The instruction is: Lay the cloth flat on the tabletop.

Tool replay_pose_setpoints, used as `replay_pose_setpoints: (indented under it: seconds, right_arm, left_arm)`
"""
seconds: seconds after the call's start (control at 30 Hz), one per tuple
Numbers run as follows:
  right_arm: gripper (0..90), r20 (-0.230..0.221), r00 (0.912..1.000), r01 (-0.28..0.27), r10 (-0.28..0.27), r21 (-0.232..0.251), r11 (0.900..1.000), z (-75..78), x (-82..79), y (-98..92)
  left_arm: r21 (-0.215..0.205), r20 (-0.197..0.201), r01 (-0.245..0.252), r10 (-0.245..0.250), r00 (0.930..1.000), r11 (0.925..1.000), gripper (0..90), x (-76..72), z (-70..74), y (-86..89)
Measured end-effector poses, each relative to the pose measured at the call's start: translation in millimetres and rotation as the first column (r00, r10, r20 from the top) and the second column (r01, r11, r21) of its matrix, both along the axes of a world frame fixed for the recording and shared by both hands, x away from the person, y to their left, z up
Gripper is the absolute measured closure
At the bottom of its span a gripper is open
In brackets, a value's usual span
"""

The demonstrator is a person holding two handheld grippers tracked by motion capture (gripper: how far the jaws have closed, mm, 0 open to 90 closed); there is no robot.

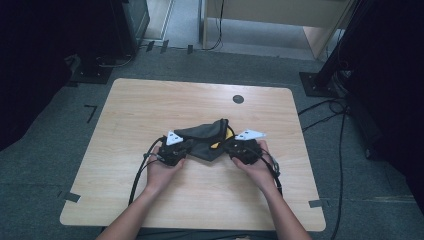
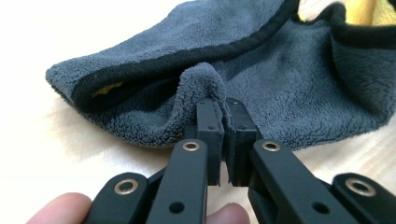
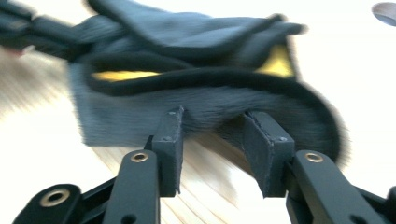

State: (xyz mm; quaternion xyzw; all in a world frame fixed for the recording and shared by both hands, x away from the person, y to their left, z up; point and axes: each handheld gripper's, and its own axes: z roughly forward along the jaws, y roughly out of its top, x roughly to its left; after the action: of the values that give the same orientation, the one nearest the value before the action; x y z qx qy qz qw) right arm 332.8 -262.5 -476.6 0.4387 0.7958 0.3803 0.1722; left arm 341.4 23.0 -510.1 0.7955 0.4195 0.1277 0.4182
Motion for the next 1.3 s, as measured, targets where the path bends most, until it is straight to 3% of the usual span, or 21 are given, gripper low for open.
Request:
replay_pose_setpoints:
  seconds: [0.03, 0.07, 0.17, 0.2, 0.23, 0.3, 0.33, 0.4, 0.47, 0.5, 0.53, 0.63, 0.7, 0.8, 0.93, 1.03, 1.13, 1.17, 1.2, 1.23, 1.3]
  right_arm:
    - [58.3, 0.025, 0.9989, 0.039, -0.04, 0.023, 0.999, 7.6, -1.1, -8.3]
    - [57.4, 0.046, 0.9933, 0.102, -0.106, 0.093, 0.99, 19.1, -1.3, -17.3]
    - [54.0, 0.078, 0.9886, 0.118, -0.128, 0.124, 0.985, 24.3, -0.7, -16.1]
    - [49.5, 0.076, 0.9911, 0.099, -0.109, 0.126, 0.987, 21.1, 1.3, -5.8]
    - [49.5, 0.076, 0.9911, 0.099, -0.109, 0.126, 0.987, 21.1, 1.3, -5.8]
    - [47.7, 0.033, 0.9966, 0.073, -0.075, 0.06, 0.996, 5.9, 5.6, 13.8]
    - [48.3, 0.015, 0.9977, 0.065, -0.066, 0.042, 0.997, -1.3, 6.5, 20.1]
    - [54.2, -0.016, 0.9987, 0.049, -0.048, 0.053, 0.997, -9.1, 6.7, 25.2]
    - [57.2, -0.021, 0.9988, 0.046, -0.045, 0.057, 0.997, -11.0, 6.3, 25.8]
    - [70.1, -0.037, 0.999, 0.028, -0.025, 0.069, 0.997, -14.9, 4.6, 25.8]
    - [75.5, -0.043, 0.999, 0.012, -0.009, 0.066, 0.998, -16.4, 3.6, 25.5]
    - [76.7, -0.057, 0.9982, -0.018, 0.021, 0.049, 0.999, -18.9, 2.1, 25.8]
    - [70.5, -0.048, 0.9989, -0.001, 0.003, 0.043, 0.999, -17.8, 1.6, 24.4]
    - [59.5, -0.012, 0.9945, 0.105, -0.104, 0.092, 0.99, -11.1, 8.7, 18.6]
    - [53.0, -0.007, 0.9844, 0.175, -0.176, 0.141, 0.974, -10.0, 17.2, 16.3]
    - [43.9, -0.08, 0.9716, 0.235, -0.222, 0.224, 0.946, -20.7, 33.5, 17.8]
    - [43.7, -0.109, 0.9709, 0.232, -0.214, 0.209, 0.95, -27.3, 44.5, 22.7]
    - [47.6, -0.115, 0.9695, 0.236, -0.216, 0.201, 0.951, -29.5, 49.2, 25.0]
    - [70.1, -0.11, 0.9739, 0.217, -0.198, 0.191, 0.957, -30.7, 54.8, 29.4]
    - [70.1, -0.11, 0.9739, 0.217, -0.198, 0.191, 0.957, -30.7, 54.8, 29.4]
    - [81.6, -0.083, 0.982, 0.182, -0.17, 0.17, 0.969, -28.6, 52.9, 35.2]
  left_arm:
    - [0.009, 0.004, 0.004, -0.004, 1.0, 0.9999, 86.5, -0.7, 0.6, 1.1]
    - [-0.015, 0.005, -0.015, 0.015, 0.9999, 0.9998, 84.9, -1.1, 4.2, 4.1]
    - [-0.036, 0.032, -0.062, 0.063, 0.9975, 0.9974, 76.9, -2.6, 9.8, 3.7]
    - [-0.039, 0.057, -0.085, 0.087, 0.9945, 0.9956, 64.6, -3.1, 13.0, 0.9]
    - [-0.039, 0.057, -0.085, 0.087, 0.9945, 0.9956, 61.7, -3.1, 13.0, 0.9]
    - [-0.011, 0.07, -0.084, 0.085, 0.9939, 0.9964, 59.3, -1.9, 12.1, -3.7]
    - [0.035, 0.054, -0.097, 0.095, 0.994, 0.9947, 63.0, 1.2, 5.4, -8.7]
    - [0.068, 0.037, -0.102, 0.099, 0.9944, 0.9925, 74.1, 3.5, -0.3, -10.1]
    - [0.068, 0.03, -0.098, 0.097, 0.9949, 0.9928, 78.5, 4.5, -2.5, -9.5]
    - [0.061, 0.024, -0.096, 0.095, 0.9952, 0.9935, 83.6, 4.9, -2.1, -8.2]
    - [0.05, 0.01, -0.088, 0.088, 0.9961, 0.9949, 85.4, 5.4, -0.9, -5.6]
    - [0.046, 0.008, -0.074, 0.074, 0.9972, 0.9962, 85.7, 4.5, -0.7, -3.2]
    - [0.04, 0.012, -0.07, 0.069, 0.9975, 0.9968, 82.4, 3.5, -0.8, -2.0]
    - [0.03, 0.015, -0.067, 0.066, 0.9977, 0.9973, 75.3, 3.4, -0.2, -0.1]
    - [0.016, 0.02, -0.077, 0.077, 0.9968, 0.9969, 69.4, 4.3, 1.0, 1.5]
    - [0.011, 0.03, -0.084, 0.084, 0.996, 0.9964, 61.6, 4.9, 2.6, 4.5]
    - [0.007, 0.033, -0.093, 0.093, 0.9951, 0.9956, 59.8, 5.5, 3.1, 6.8]
    - [0.004, 0.027, -0.092, 0.091, 0.9954, 0.9958, 59.0, 6.0, 3.2, 8.3]
    - [0.002, 0.026, -0.096, 0.096, 0.995, 0.9954, 57.7, 6.4, 3.6, 10.7]
    - [0.002, 0.026, -0.096, 0.096, 0.995, 0.9954, 57.4, 6.4, 3.6, 10.7]
    - [-0.003, 0.025, -0.098, 0.098, 0.9949, 0.9952, 57.1, 6.9, 4.9, 13.9]
